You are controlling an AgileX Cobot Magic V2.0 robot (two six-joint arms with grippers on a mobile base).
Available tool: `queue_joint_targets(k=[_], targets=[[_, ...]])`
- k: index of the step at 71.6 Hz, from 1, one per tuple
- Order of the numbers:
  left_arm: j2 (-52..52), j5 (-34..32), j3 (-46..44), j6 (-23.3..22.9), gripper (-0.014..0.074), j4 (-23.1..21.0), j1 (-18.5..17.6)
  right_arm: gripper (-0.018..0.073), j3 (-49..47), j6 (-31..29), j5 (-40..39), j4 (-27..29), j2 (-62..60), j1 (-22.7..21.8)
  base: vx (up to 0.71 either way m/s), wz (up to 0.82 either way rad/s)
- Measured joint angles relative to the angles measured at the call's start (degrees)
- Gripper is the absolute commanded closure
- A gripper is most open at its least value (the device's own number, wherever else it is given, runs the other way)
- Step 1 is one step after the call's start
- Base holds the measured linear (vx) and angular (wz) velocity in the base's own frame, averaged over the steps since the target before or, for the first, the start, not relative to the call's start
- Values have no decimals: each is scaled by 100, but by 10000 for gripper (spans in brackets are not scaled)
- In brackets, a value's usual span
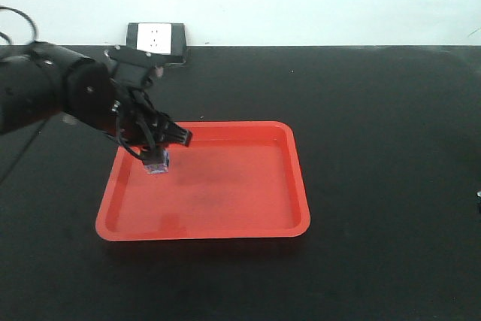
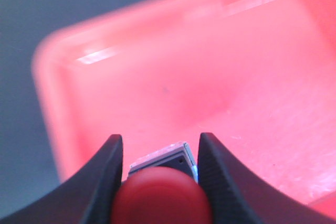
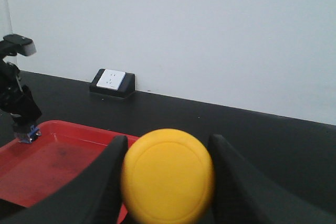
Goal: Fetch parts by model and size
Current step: 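Lower the red-capped button into the tray with the left gripper, then open the left gripper and withdraw it from the tray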
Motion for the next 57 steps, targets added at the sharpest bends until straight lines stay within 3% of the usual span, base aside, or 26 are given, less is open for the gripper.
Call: queue_joint_targets(k=[25,48,57], targets=[[784,-310,-14,0,409,-26,-19,569,0,0,0,0,0,0,0,0],[997,-294,-44,0,78,-26,-19,569,0,0,0,0,0,0,0,0],[902,-255,-44,0,6,-26,-19,569,0,0,0,0,0,0,0,0]])
